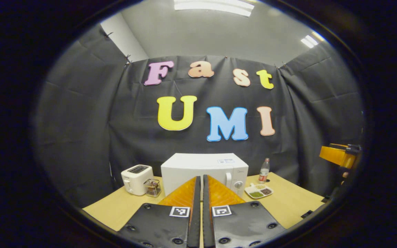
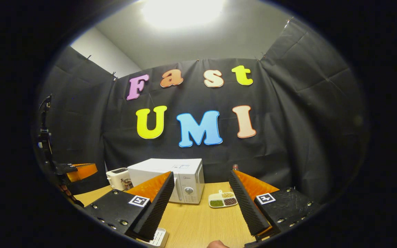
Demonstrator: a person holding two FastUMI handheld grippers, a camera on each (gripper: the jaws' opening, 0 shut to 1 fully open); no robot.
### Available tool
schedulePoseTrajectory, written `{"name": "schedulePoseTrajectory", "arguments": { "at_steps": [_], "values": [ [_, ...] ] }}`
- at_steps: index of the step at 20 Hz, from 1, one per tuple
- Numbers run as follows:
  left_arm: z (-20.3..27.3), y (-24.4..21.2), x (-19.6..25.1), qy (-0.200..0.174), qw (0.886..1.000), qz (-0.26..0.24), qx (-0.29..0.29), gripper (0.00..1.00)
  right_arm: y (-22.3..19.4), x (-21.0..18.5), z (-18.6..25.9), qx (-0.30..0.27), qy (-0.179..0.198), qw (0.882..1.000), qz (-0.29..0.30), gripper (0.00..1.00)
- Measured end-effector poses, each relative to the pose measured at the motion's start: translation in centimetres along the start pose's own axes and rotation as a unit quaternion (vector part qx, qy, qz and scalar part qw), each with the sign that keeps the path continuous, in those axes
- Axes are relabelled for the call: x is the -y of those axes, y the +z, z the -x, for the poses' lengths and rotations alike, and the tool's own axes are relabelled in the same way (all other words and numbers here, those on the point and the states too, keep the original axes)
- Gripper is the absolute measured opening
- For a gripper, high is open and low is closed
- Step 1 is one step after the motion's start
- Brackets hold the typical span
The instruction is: Open the microwave oven with the left hand, put the food in, and close the microwave oven.
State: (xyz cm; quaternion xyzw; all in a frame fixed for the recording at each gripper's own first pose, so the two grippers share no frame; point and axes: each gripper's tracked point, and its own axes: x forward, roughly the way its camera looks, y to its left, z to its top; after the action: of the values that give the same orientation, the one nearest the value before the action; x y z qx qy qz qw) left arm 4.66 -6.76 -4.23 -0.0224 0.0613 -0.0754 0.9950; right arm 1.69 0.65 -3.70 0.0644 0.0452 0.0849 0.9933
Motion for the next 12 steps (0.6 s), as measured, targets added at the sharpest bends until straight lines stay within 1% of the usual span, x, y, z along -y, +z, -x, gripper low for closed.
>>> {"name": "schedulePoseTrajectory", "arguments": {
  "at_steps": [1, 2, 3, 4, 6, 7, 9, 10, 12],
  "values": [
    [0.6, -0.2, -0.4, 0.000, 1.000, 0.001, -0.001, 0.10, 0.0, -0.4, 0.3, 0.001, 0.000, 1.000, 0.003, 0.96],
    [1.1, -0.3, -0.6, 0.000, 1.000, -0.003, -0.002, 0.14, -0.1, -0.8, 0.7, -0.002, 0.001, 1.000, 0.005, 0.96],
    [1.9, -0.3, -1.0, -0.002, 1.000, -0.007, -0.002, 0.10, -0.2, -1.2, 1.1, -0.001, 0.001, 1.000, 0.005, 0.96],
    [2.4, -0.1, -1.3, -0.001, 1.000, -0.014, 0.001, 0.24, -0.1, -1.5, 1.3, 0.000, 0.000, 1.000, 0.005, 0.96],
    [3.0, 0.1, -2.1, -0.003, 1.000, -0.023, 0.006, 0.23, 0.0, -2.2, 1.9, 0.002, -0.001, 1.000, 0.005, 0.96],
    [3.5, 0.4, -2.1, -0.005, 1.000, -0.022, 0.007, 0.24, -0.1, -2.5, 2.0, 0.001, 0.000, 1.000, 0.004, 0.96],
    [4.0, 0.6, -2.5, -0.006, 1.000, -0.015, 0.013, 0.51, -0.3, -3.2, 2.2, -0.002, 0.004, 1.000, 0.003, 0.96],
    [4.3, 0.7, -2.8, -0.002, 1.000, -0.012, 0.016, 0.70, -0.3, -3.6, 2.4, -0.002, 0.006, 1.000, 0.003, 0.96],
    [4.8, 0.6, -3.3, 0.006, 1.000, -0.009, 0.018, 0.96, -0.1, -4.0, 2.6, -0.001, 0.008, 1.000, 0.006, 0.96]
  ]
}}
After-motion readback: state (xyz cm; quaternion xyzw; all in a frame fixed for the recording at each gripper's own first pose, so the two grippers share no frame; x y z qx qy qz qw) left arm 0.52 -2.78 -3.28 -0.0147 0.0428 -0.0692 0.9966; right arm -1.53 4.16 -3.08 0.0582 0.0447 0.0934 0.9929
